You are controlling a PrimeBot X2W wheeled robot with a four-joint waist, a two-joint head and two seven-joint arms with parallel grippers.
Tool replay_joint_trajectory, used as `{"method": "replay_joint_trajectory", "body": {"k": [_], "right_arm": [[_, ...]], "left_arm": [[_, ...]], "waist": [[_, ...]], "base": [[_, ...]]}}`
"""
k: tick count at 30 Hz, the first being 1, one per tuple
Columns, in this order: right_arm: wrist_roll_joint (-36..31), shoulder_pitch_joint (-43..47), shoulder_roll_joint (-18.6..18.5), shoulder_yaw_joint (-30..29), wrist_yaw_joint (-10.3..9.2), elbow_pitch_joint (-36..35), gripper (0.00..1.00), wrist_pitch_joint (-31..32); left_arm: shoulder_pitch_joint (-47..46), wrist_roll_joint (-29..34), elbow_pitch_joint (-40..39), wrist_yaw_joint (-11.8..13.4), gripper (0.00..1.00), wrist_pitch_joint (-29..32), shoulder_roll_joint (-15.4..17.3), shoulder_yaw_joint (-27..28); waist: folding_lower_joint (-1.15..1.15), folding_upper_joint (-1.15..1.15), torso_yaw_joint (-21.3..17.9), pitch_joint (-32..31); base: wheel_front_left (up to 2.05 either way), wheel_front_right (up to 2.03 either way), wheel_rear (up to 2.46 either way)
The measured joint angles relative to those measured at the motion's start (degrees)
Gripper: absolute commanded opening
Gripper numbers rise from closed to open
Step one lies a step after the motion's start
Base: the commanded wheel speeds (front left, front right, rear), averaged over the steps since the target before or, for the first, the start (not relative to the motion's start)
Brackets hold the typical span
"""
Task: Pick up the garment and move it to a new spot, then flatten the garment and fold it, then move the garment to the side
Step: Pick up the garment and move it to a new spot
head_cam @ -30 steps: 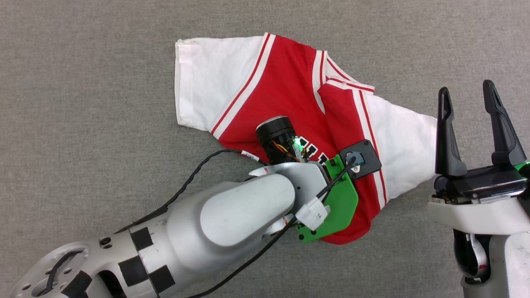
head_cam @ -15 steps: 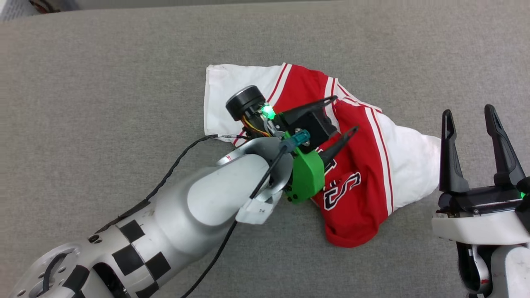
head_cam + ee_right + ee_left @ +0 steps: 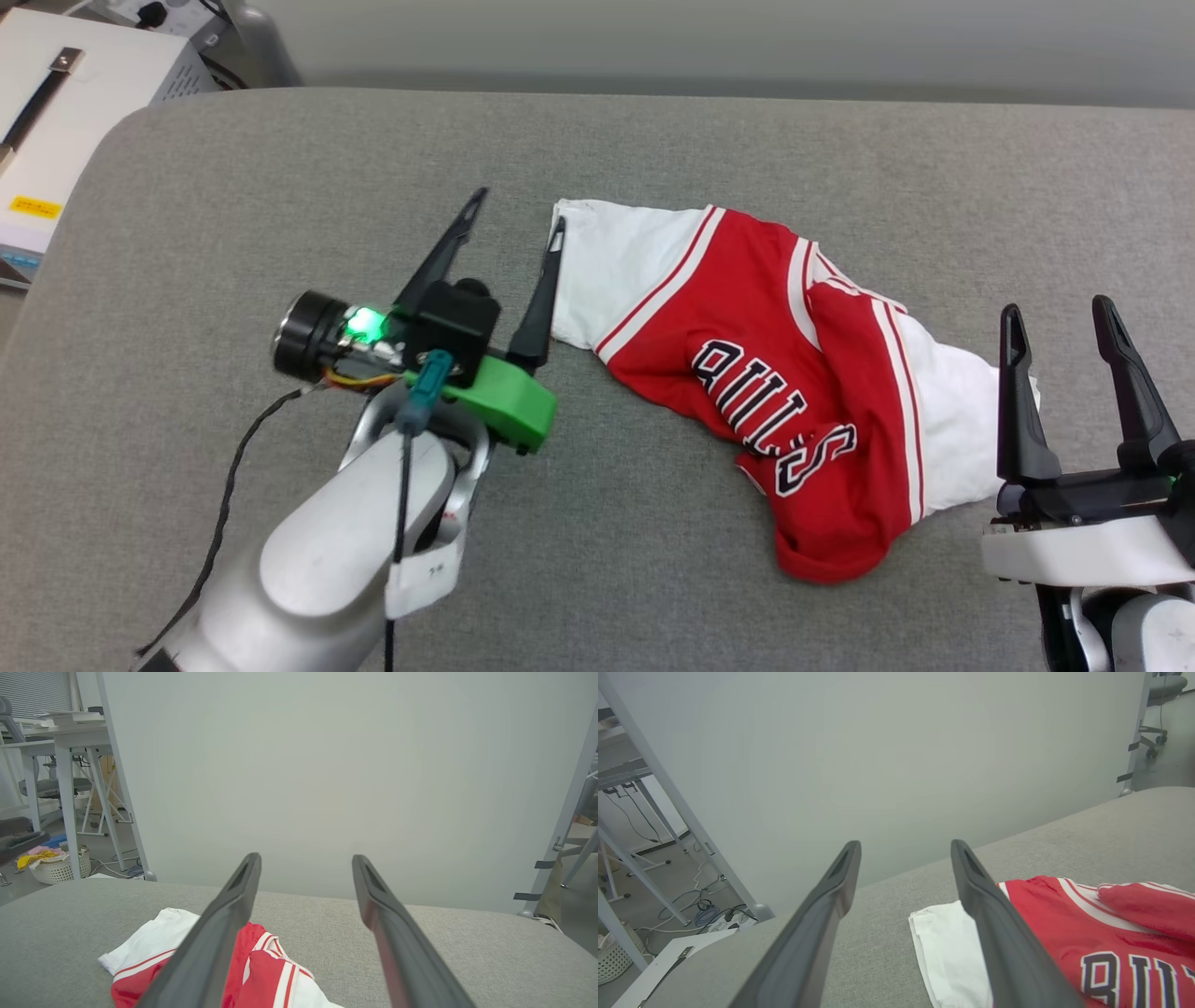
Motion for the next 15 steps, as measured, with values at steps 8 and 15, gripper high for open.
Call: {"method": "replay_joint_trajectory", "body": {"k": [8,15], "right_arm": [[-0.3,1.26,0.01,-0.19,0.0,1.45,1.0,0.0],[0.41,3.34,0.01,-0.43,0.0,3.09,1.0,0.0]], "left_arm": [[16.78,6.0,-9.67,2.94,1.0,0.0,1.24,15.86],[28.58,11.25,-12.49,0.76,1.0,0.0,-1.88,24.76]], "waist": [[0.0,0.0,1.69,-2.52],[0.0,0.0,1.48,-4.21]], "base": [[0.0,0.0,0.0],[0.0,0.0,0.0]]}}
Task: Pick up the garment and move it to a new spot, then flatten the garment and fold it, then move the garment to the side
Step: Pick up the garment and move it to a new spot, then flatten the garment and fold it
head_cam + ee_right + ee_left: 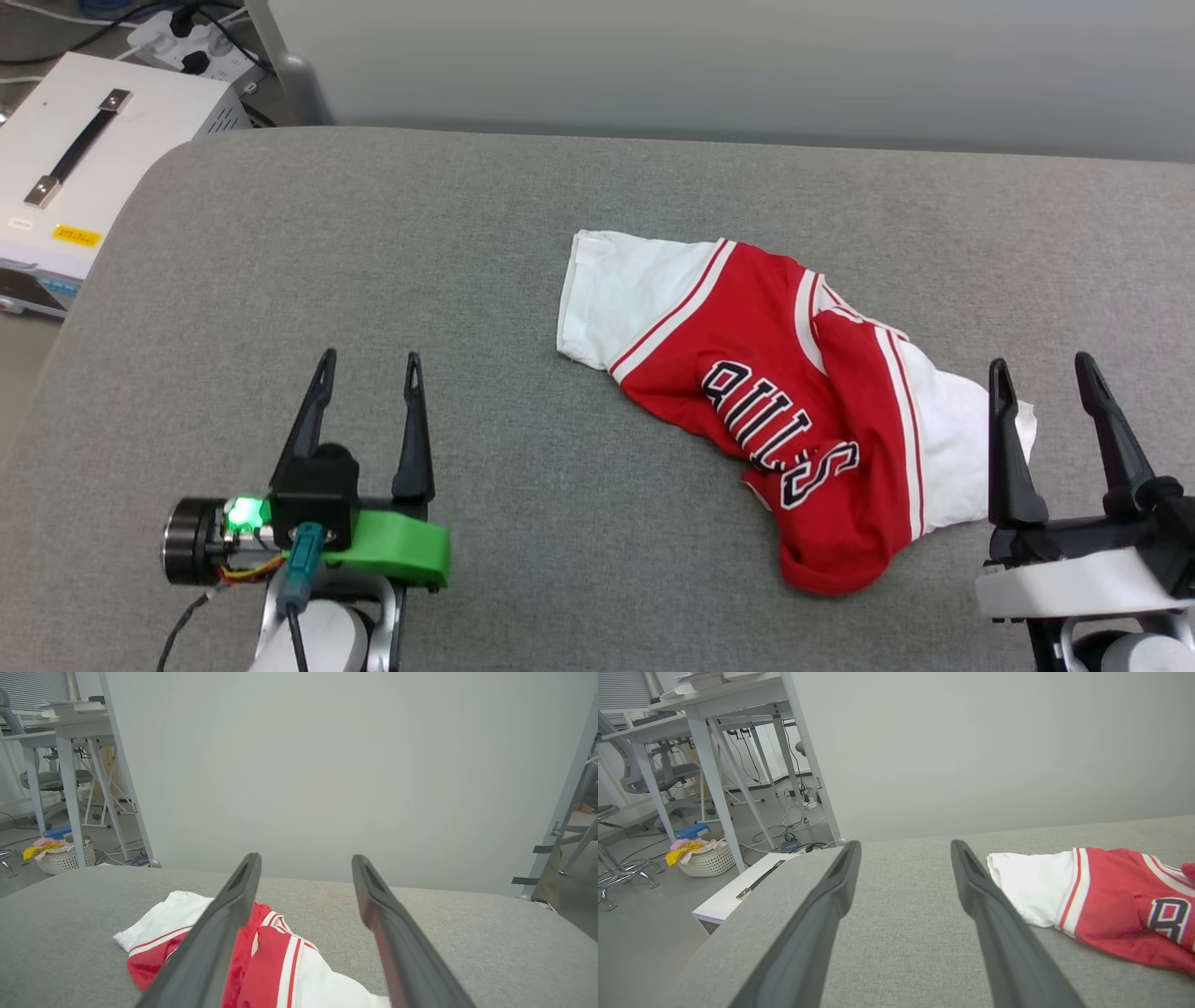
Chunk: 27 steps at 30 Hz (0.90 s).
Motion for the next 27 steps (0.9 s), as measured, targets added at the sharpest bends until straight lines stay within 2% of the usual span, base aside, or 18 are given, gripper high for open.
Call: {"method": "replay_joint_trajectory", "body": {"k": [12,27], "right_arm": [[-0.11,4.76,-0.01,1.09,0.0,2.68,1.0,0.0],[-0.29,5.54,0.0,1.49,0.0,3.53,1.0,0.0]], "left_arm": [[7.87,6.15,-0.01,-8.21,1.0,0.0,-6.04,6.8],[9.15,10.26,1.99,-13.22,1.0,0.0,-9.53,11.07]], "waist": [[0.0,0.0,-0.49,-1.9],[0.0,0.0,-0.37,-1.95]], "base": [[0.0,0.0,0.0],[0.0,0.0,0.0]]}}
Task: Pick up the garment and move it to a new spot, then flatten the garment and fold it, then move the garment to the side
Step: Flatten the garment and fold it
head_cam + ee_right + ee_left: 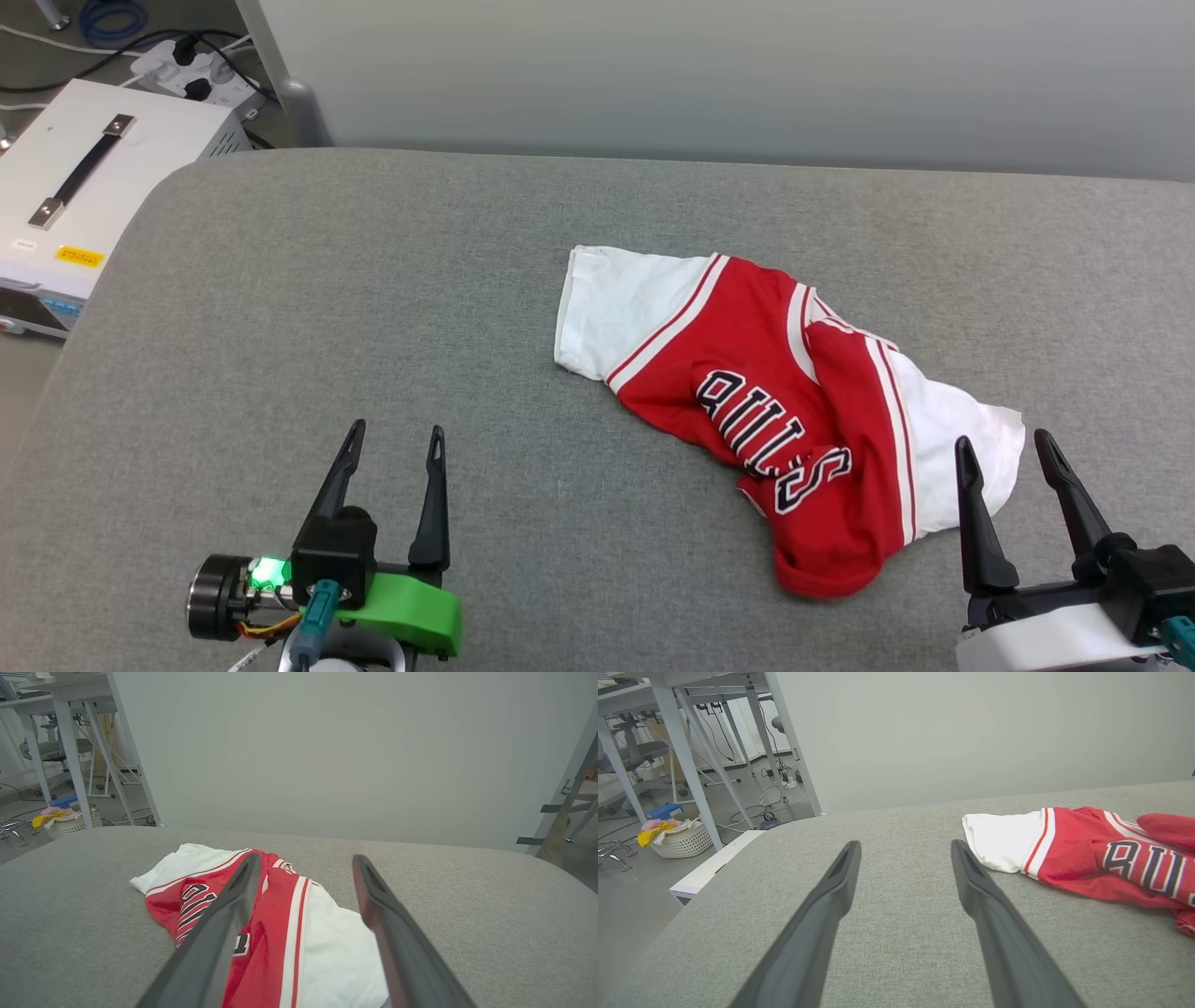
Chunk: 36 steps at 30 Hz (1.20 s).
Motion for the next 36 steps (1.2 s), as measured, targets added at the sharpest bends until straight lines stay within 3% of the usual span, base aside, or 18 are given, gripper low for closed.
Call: {"method": "replay_joint_trajectory", "body": {"k": [6,10,19,24,30,36], "right_arm": [[-0.01,-0.05,-0.01,0.05,0.0,-0.11,1.0,0.0],[-0.09,-0.87,0.0,0.19,0.0,-0.54,1.0,0.0],[-0.55,-4.74,0.0,1.08,0.0,-1.9,1.0,0.0],[-0.55,-6.62,0.0,1.76,0.0,-2.46,1.0,0.0],[-0.43,-9.52,0.01,2.21,0.0,-3.61,1.0,0.0],[0.0,-12.15,0.0,1.82,0.0,-4.5,1.0,0.0]], "left_arm": [[-0.43,0.64,0.67,-2.09,1.0,0.0,-0.27,1.46],[-4.82,0.67,1.58,-5.01,1.0,0.0,0.38,2.32],[-25.35,1.11,6.98,-12.6,1.0,0.0,4.72,2.21],[-37.12,-2.52,15.33,-14.22,1.0,1.37,7.13,-0.81],[-51.97,-14.35,22.63,-14.44,1.0,14.15,9.98,-10.27],[-63.21,-29.85,27.09,-14.45,1.0,37.17,13.23,-22.84]], "waist": [[0.0,0.0,-0.42,0.42],[0.0,0.0,-0.97,1.2],[0.0,0.0,-3.05,4.53],[0.0,0.0,-4.74,6.79],[0.0,0.0,-6.62,10.55],[0.01,0.0,-8.25,15.57]], "base": [[0.0,0.0,0.0],[0.0,0.0,0.0],[0.0,0.0,0.0],[0.0,0.0,0.0],[0.0,0.0,0.0],[0.0,0.0,0.0]]}}
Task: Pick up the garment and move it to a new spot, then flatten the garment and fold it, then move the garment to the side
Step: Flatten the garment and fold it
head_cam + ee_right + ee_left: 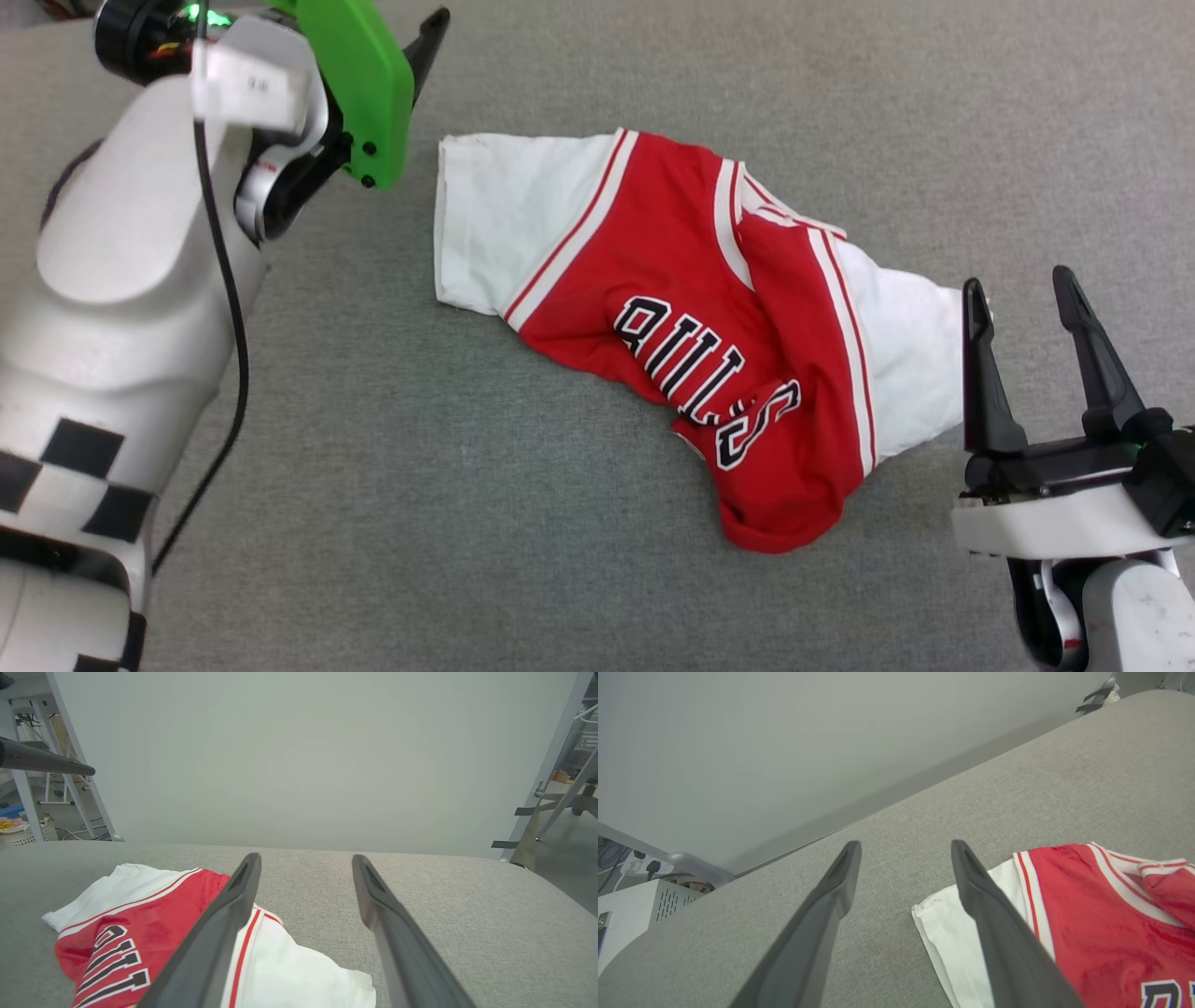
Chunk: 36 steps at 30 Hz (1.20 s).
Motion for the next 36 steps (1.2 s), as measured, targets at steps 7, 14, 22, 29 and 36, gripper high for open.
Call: {"method": "replay_joint_trajectory", "body": {"k": [7,14,22,29,36], "right_arm": [[0.53,-3.22,0.0,0.36,0.0,-0.52,1.0,0.0],[0.73,-5.5,0.0,1.05,0.0,-0.71,1.0,0.0],[0.79,-6.33,0.0,0.77,0.0,-0.79,1.0,0.0],[0.3,-6.4,-0.01,0.16,0.0,-0.75,1.0,0.0],[-3.25,-6.26,-0.01,-3.54,0.0,-1.29,1.0,0.0]], "left_arm": [[-7.59,-11.54,1.4,0.0,1.0,16.69,4.03,-11.4],[-10.63,-15.4,3.42,0.0,1.0,21.8,5.93,-19.48],[-14.35,-18.27,4.23,0.0,1.0,22.06,7.43,-26.39],[-14.6,-21.76,4.15,-0.01,0.0,15.05,7.79,-31.48],[-10.7,-22.94,4.7,-0.01,0.0,-0.35,8.7,-33.9]], "waist": [[0.0,0.0,-1.67,5.47],[0.0,0.0,-3.59,9.74],[0.0,0.0,-5.05,13.2],[0.0,0.01,-4.36,12.38],[0.0,0.0,-2.99,8.62]], "base": [[0.0,0.0,0.0],[0.0,0.0,0.0],[0.0,0.0,0.0],[0.0,0.0,0.0],[0.0,0.0,0.0]]}}
